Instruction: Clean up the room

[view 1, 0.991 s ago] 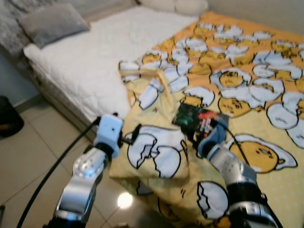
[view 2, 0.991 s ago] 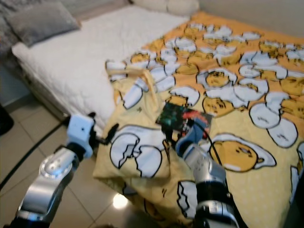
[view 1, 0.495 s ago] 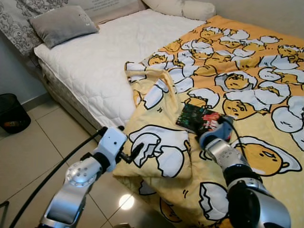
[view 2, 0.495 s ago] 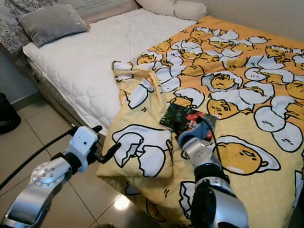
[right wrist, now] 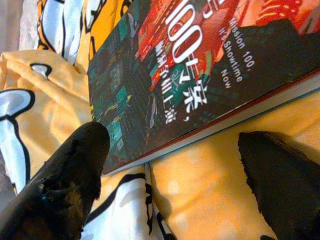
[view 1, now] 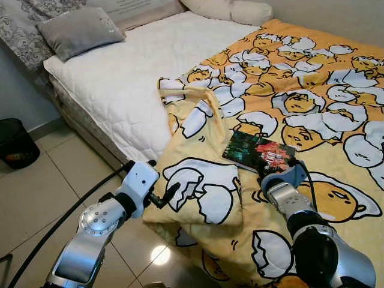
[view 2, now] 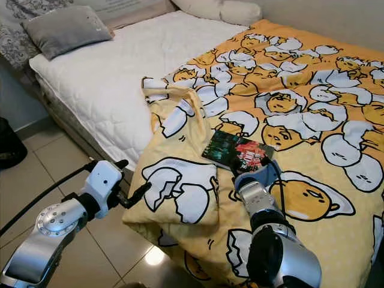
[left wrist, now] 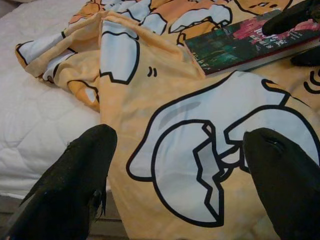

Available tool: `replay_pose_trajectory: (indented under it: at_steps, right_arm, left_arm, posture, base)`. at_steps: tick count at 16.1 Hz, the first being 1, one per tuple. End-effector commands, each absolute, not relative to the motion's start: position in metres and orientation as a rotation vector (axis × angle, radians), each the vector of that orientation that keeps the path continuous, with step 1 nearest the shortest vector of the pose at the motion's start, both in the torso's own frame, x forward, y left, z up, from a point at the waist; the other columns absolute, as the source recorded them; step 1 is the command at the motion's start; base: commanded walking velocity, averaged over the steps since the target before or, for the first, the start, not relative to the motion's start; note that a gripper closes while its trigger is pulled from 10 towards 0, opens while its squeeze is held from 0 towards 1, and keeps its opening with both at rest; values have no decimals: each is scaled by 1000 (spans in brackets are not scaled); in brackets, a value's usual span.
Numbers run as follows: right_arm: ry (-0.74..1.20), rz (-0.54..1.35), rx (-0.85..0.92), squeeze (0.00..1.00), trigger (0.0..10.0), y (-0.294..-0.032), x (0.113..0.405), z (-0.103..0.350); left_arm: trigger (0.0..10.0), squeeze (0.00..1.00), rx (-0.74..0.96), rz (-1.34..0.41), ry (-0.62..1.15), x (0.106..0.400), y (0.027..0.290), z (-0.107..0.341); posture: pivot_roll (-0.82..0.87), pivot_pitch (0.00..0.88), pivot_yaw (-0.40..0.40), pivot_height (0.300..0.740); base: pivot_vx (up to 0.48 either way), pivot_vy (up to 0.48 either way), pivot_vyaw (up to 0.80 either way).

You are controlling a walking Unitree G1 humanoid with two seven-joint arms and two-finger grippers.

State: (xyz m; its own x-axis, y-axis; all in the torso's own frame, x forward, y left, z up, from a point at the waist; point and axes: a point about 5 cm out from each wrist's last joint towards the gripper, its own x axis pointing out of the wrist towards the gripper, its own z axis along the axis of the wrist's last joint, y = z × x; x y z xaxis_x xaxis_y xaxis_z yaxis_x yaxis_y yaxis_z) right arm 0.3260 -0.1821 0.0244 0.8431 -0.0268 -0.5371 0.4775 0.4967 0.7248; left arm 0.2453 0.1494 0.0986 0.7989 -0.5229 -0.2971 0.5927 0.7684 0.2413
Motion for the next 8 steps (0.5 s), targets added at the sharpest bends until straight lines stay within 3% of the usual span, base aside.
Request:
replay_pose_trajectory:
  at_steps: [1,5,8]
  right_arm:
    - [473,-328,1048,0,10000,-182,329,27]
    - [433,-345,1099,0,10000,-184,332,31]
    - [394,-376,1140,0,10000,-188,335,35]
  left_arm:
    - [10000,1000,340,-629,207,243,148,102]
    - [10000,1000,287,-693,220,235,146,105]
    - [10000,1000,220,-868,266,221,137,110]
  posture:
    - [67,0,61,740]
    - [100,0,59,740]
    - [141,0,57,740]
  base:
    - [0,0,0]
    - [0,0,0]
    - [0,0,0]
